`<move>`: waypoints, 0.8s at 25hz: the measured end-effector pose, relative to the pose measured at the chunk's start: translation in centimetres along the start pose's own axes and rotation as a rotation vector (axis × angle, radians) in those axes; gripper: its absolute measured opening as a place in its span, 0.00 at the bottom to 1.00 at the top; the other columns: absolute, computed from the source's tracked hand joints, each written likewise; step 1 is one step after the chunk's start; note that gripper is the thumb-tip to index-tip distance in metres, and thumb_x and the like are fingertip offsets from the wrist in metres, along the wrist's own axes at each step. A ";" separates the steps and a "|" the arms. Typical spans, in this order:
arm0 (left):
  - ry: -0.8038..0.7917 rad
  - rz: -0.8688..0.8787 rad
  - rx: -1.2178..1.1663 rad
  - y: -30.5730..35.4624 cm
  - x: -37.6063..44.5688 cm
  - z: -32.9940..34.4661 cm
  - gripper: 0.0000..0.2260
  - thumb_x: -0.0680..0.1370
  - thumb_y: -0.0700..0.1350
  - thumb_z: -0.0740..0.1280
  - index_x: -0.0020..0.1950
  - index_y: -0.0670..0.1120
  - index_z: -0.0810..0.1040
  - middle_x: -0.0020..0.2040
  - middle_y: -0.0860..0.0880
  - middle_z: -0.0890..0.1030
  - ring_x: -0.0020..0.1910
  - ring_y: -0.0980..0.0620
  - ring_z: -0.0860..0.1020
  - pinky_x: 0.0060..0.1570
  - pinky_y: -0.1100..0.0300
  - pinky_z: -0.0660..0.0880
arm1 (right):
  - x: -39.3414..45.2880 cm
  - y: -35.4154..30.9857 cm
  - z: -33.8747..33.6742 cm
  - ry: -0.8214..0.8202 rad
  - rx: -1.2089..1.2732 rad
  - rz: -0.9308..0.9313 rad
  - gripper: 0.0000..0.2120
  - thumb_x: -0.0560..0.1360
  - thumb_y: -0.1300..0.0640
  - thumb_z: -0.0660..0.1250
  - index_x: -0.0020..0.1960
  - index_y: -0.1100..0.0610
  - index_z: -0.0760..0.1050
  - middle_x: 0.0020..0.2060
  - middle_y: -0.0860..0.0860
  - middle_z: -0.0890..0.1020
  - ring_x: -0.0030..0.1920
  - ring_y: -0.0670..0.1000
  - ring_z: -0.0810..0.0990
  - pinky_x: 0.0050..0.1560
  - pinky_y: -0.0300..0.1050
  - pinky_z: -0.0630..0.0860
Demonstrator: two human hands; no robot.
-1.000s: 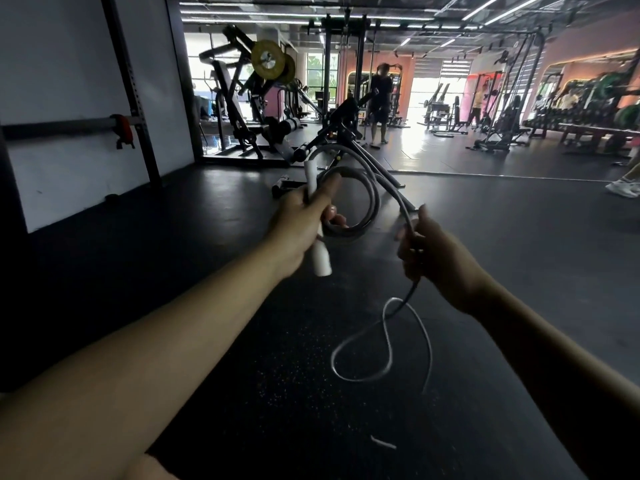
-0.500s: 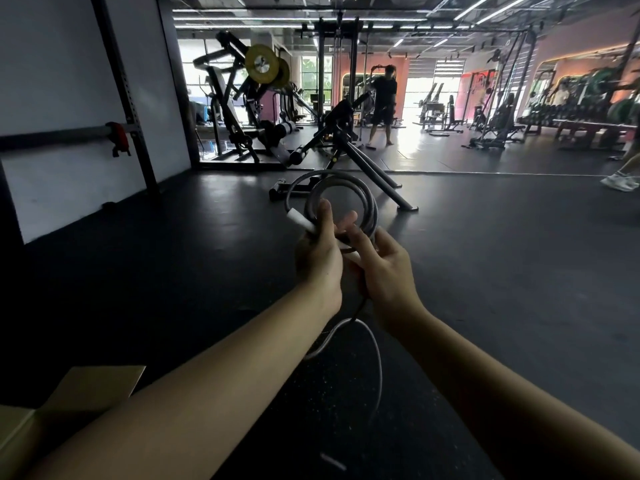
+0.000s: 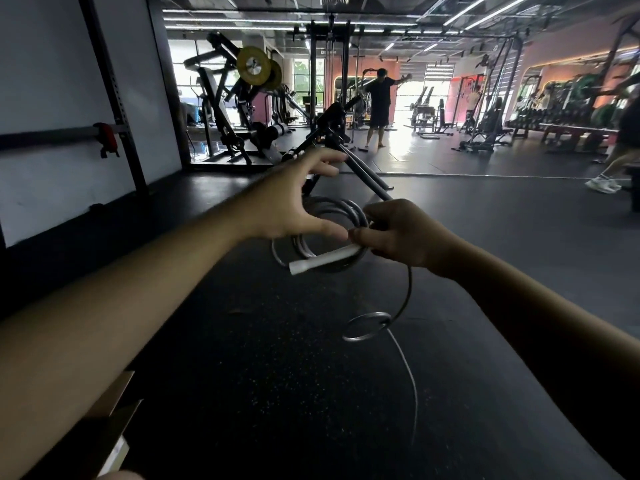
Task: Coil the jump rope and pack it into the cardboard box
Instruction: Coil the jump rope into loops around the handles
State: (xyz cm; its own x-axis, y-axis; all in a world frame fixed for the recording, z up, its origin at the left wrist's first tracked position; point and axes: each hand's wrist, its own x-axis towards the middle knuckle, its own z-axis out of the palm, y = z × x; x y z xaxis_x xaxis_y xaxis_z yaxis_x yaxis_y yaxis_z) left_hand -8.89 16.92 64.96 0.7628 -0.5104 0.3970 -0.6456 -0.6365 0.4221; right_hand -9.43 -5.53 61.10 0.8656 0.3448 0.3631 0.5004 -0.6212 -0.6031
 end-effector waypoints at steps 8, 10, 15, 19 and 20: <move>-0.299 -0.077 0.076 1.7 2.0 2.9 0.44 0.59 0.52 0.86 0.71 0.55 0.70 0.62 0.57 0.82 0.60 0.55 0.79 0.65 0.52 0.74 | 0.1 -1.6 -0.1 -0.114 -0.224 -0.092 0.11 0.75 0.51 0.72 0.41 0.41 0.71 0.33 0.43 0.78 0.29 0.37 0.78 0.37 0.39 0.72; -0.288 -0.085 0.054 1.5 1.7 3.3 0.48 0.59 0.52 0.86 0.75 0.55 0.66 0.66 0.58 0.79 0.62 0.57 0.76 0.63 0.58 0.73 | -0.4 -1.1 0.4 -0.126 -0.091 -0.047 0.11 0.76 0.50 0.74 0.45 0.41 0.71 0.32 0.42 0.78 0.26 0.36 0.77 0.34 0.37 0.70; -0.162 -0.150 -0.128 0.5 0.4 1.9 0.38 0.65 0.51 0.83 0.73 0.52 0.74 0.61 0.57 0.81 0.53 0.65 0.79 0.56 0.66 0.76 | -1.9 1.0 -2.1 -0.054 0.421 0.086 0.24 0.78 0.39 0.65 0.56 0.60 0.74 0.29 0.51 0.71 0.25 0.49 0.68 0.27 0.42 0.63; 0.312 -0.210 -0.753 0.1 0.4 2.6 0.11 0.73 0.44 0.78 0.52 0.44 0.82 0.36 0.56 0.82 0.22 0.61 0.71 0.22 0.64 0.65 | -2.4 2.5 -2.4 0.035 0.496 0.132 0.31 0.81 0.34 0.58 0.54 0.62 0.81 0.31 0.54 0.67 0.28 0.51 0.64 0.29 0.44 0.63; 0.419 -0.247 -0.865 0.2 0.7 3.5 0.10 0.73 0.46 0.78 0.49 0.45 0.82 0.32 0.57 0.80 0.21 0.60 0.67 0.22 0.63 0.63 | -2.3 2.3 -1.7 0.053 0.515 0.130 0.33 0.80 0.33 0.57 0.54 0.63 0.80 0.32 0.54 0.69 0.29 0.50 0.65 0.30 0.44 0.63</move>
State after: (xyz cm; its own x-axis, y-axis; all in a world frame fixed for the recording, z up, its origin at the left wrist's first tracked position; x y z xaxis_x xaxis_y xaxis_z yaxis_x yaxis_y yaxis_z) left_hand -8.37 14.36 62.47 0.9124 -0.0681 0.4037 -0.4026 0.0295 0.9149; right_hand -10.33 -8.93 60.09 0.9257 0.2439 0.2892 0.3443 -0.2262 -0.9112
